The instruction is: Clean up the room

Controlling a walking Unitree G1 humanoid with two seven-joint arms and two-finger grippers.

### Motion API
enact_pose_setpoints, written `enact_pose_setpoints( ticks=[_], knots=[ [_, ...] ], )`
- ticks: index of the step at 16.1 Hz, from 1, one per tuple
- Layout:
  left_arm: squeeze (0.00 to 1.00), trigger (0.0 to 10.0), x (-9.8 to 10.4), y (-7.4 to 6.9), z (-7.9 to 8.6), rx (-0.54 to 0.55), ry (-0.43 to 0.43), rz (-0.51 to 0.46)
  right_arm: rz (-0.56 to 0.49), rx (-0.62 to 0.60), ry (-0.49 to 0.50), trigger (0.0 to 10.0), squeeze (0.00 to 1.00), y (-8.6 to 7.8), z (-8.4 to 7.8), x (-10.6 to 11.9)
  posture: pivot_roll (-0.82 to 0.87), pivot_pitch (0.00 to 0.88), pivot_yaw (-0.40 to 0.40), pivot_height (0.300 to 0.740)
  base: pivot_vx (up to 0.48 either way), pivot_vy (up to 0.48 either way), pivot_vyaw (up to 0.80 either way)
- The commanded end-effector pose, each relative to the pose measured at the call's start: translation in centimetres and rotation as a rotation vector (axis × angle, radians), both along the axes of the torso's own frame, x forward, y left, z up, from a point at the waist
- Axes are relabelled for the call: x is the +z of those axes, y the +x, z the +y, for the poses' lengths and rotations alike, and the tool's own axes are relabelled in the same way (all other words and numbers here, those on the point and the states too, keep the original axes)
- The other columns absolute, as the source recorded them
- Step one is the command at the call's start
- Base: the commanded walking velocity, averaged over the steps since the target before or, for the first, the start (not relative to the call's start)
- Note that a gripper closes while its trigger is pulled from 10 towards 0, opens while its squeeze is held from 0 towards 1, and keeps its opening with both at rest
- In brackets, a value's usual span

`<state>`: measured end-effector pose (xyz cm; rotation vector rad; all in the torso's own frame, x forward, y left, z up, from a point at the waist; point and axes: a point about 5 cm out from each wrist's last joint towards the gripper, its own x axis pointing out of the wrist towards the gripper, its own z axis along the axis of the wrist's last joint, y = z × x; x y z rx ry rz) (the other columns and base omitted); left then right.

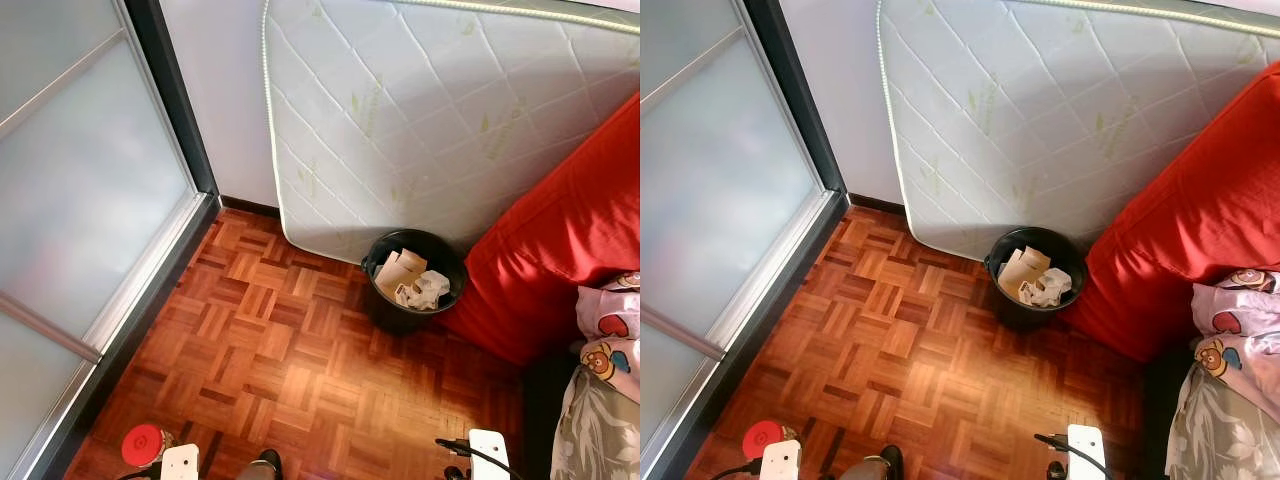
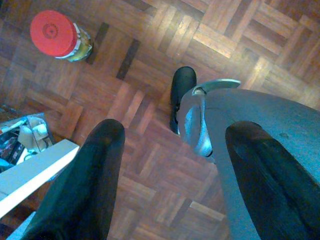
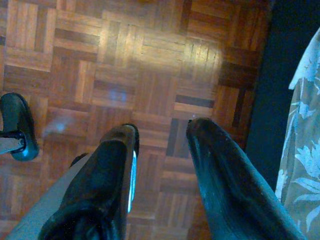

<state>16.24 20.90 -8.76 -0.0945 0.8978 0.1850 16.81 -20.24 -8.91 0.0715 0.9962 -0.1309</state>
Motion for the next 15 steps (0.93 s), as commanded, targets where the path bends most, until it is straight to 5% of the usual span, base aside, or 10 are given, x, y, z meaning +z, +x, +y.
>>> enact_pose_setpoints(
  ticks=[1,15],
  knots=[
    [0.00,10.0,1.65,4.37,-1.28,-0.273,0.033,0.025,-0.166,-0.088,0.165,10.0,0.00,5.43,-1.44,3.16,0.04,0.000,0.018,0.740,0.000,0.000,0.00],
    [0.00,10.0,1.45,4.01,-1.17,-0.215,0.020,0.029,-0.160,-0.098,0.175,10.0,0.00,5.17,-1.30,2.97,0.03,0.000,0.019,0.740,0.000,0.000,0.00]
  ],
)
